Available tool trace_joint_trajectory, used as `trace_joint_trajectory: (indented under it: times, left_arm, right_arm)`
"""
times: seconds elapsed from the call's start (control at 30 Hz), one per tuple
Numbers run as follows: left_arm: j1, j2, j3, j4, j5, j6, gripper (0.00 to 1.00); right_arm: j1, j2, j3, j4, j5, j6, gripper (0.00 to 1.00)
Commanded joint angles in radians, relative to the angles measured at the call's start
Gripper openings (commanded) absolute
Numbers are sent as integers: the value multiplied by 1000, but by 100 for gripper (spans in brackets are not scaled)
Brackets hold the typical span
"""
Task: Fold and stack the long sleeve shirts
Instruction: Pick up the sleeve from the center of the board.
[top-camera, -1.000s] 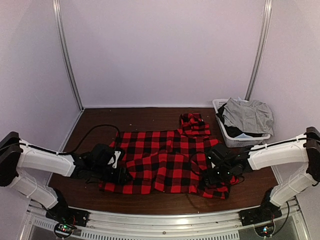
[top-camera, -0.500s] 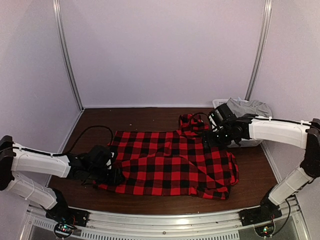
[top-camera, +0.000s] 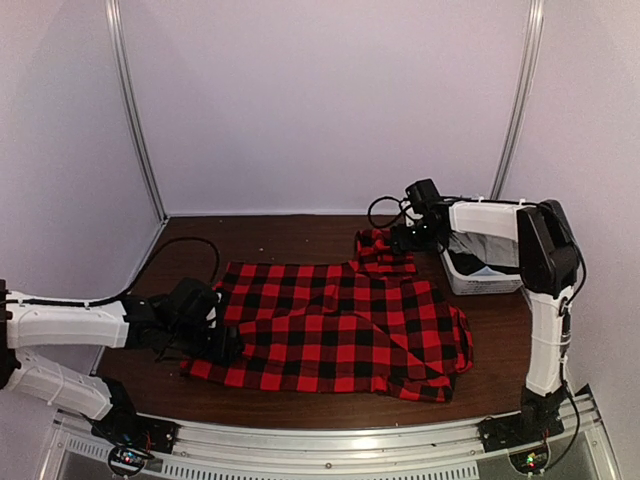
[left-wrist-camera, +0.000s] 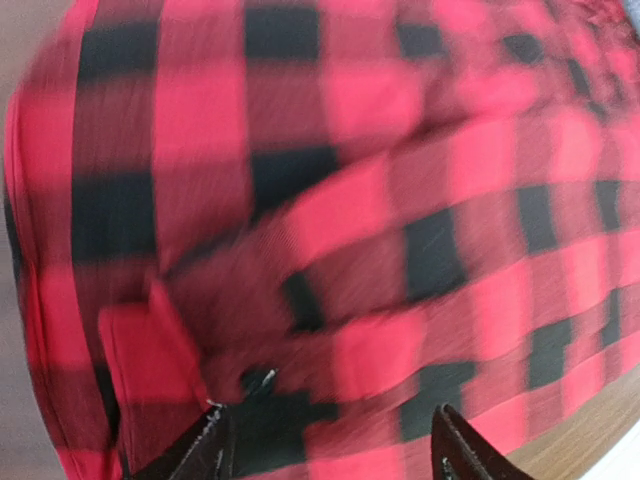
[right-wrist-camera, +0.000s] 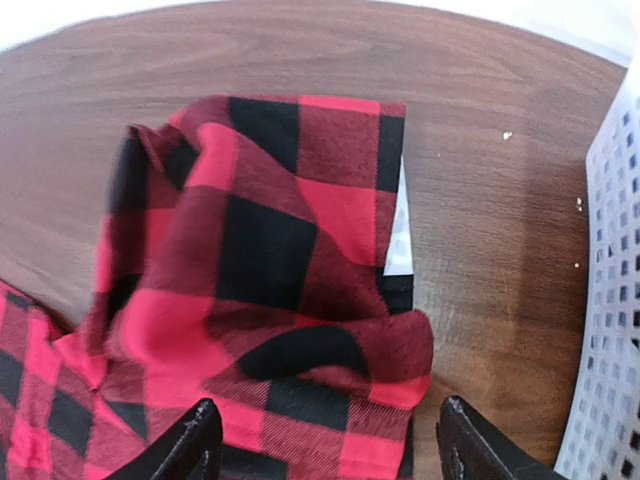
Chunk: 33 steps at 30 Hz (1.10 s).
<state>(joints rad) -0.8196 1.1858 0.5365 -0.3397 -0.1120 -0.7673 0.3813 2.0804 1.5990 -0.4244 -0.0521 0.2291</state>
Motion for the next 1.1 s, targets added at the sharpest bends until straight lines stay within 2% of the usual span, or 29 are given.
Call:
trace_joint_trajectory:
  times: [0.0, 0.2, 0.37, 0.87, 0.93, 1.07]
  left_arm:
    - [7, 35, 144, 56, -36, 91, 72]
    - [7, 101, 252, 67, -40, 148, 76]
    - [7, 132, 293, 84, -36, 175, 77]
    - [8, 201, 335, 125, -38, 210, 78]
    - [9, 217, 344, 133, -37, 217, 78]
    - [8, 261, 372, 150, -38, 244, 79]
  right_arm:
    - [-16, 70, 87, -70, 16, -44, 75]
    - [-27, 141, 140, -122, 37, -61, 75]
    - [-55, 169, 130, -106, -36, -65, 69]
    - [-61, 105, 79, -19, -154, -79, 4]
    - [-61, 88, 79, -23, -154, -78, 0]
    - [-59, 15, 66, -27, -165, -65, 0]
